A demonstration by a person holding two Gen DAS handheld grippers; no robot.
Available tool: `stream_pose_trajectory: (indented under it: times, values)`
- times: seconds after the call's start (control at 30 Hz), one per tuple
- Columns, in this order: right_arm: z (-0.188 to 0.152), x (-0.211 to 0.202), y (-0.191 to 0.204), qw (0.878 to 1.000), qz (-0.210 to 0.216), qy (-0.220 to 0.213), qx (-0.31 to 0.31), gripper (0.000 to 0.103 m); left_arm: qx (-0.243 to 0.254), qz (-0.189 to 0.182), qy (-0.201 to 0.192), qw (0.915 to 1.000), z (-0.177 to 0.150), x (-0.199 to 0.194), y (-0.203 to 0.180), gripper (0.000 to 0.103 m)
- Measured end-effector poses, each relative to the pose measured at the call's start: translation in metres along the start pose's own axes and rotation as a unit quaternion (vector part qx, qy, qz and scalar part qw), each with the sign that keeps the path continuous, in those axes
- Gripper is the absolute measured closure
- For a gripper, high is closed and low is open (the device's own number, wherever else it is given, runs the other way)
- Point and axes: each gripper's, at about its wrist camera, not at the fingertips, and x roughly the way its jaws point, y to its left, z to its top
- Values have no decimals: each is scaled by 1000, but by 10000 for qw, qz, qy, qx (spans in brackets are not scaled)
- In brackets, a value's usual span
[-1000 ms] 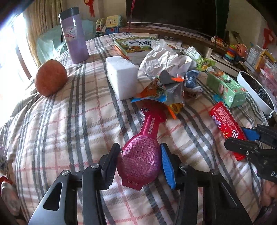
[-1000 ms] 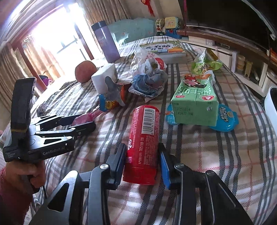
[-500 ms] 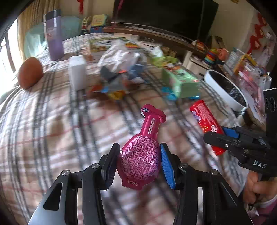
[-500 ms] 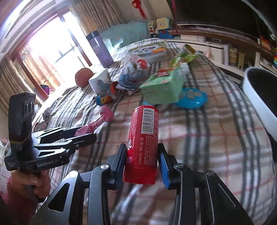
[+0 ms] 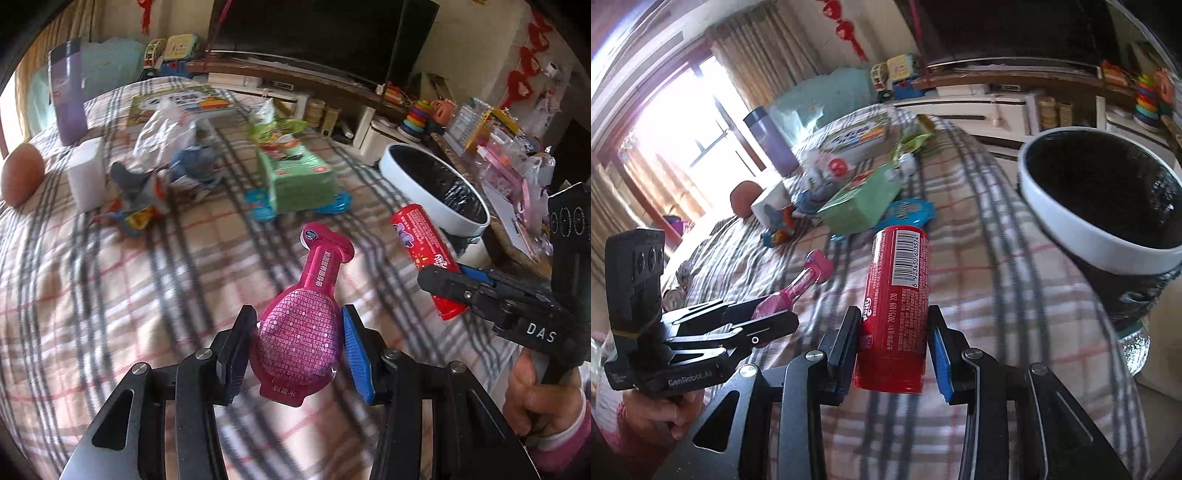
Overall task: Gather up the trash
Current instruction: 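Carry the pink brush and red can over the white trash bin with both grippers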
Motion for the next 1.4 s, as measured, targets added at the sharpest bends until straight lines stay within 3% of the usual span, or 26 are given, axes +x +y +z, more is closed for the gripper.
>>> stream_pose_trajectory:
  times: [0.73, 1.4]
  values:
    - [10, -55, -73, 9965, -364, -535, 523, 67, 528, -310, 17, 9981, 40, 37, -68, 58]
    - [24, -75, -114, 9923, -518, -783, 803, 67, 918, -422, 39, 9949, 74, 67, -108, 58]
